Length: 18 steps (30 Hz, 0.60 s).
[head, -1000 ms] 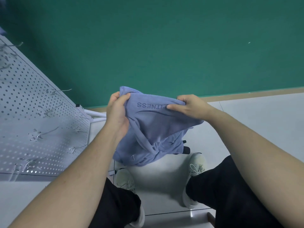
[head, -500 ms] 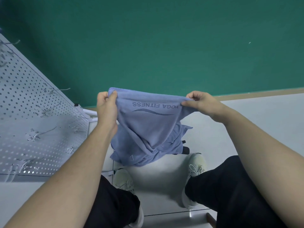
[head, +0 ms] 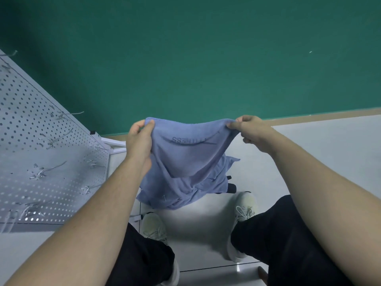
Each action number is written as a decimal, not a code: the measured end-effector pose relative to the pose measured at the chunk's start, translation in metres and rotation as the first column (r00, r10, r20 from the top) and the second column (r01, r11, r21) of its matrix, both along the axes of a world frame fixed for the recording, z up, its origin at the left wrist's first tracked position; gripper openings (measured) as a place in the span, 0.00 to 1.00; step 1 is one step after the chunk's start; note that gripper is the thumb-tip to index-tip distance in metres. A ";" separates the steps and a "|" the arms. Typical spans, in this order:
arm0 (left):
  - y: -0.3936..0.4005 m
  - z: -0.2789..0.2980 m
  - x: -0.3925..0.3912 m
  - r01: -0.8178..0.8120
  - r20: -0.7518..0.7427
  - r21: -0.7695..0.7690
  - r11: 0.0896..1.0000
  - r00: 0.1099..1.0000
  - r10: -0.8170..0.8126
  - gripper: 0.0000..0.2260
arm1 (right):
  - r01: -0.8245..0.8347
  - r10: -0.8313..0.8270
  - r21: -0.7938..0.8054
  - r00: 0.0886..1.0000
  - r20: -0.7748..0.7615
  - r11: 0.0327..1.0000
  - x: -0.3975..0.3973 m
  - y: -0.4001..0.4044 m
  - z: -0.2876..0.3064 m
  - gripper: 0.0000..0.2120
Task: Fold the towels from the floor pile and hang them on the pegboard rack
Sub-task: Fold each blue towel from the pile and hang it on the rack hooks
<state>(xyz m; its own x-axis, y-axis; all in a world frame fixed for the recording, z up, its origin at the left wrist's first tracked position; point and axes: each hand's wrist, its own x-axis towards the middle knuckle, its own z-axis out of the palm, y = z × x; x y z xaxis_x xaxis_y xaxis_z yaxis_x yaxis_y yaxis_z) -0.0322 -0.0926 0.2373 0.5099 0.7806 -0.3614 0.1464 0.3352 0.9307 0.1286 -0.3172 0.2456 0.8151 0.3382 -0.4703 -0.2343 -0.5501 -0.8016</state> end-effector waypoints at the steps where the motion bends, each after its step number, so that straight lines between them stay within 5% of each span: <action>1: -0.003 0.001 0.001 0.009 0.015 -0.021 1.000 1.000 -0.009 0.03 | -0.008 0.008 0.005 0.999 0.031 1.000 -0.001 0.002 0.001 0.14; 5: -0.020 0.006 0.007 0.112 0.103 -0.070 0.991 0.989 -0.104 0.07 | -0.009 0.001 0.104 0.997 0.077 0.995 -0.011 0.016 0.004 0.15; 12: -0.055 0.011 0.017 0.286 0.077 0.025 0.958 0.955 -0.287 0.09 | 0.048 0.028 0.416 0.984 -0.174 0.908 -0.037 0.050 0.009 0.12; 18: -0.060 0.008 0.022 0.229 0.032 0.144 0.963 0.971 -0.236 0.06 | 0.096 0.033 0.472 0.966 -0.257 0.876 -0.045 0.061 0.013 0.06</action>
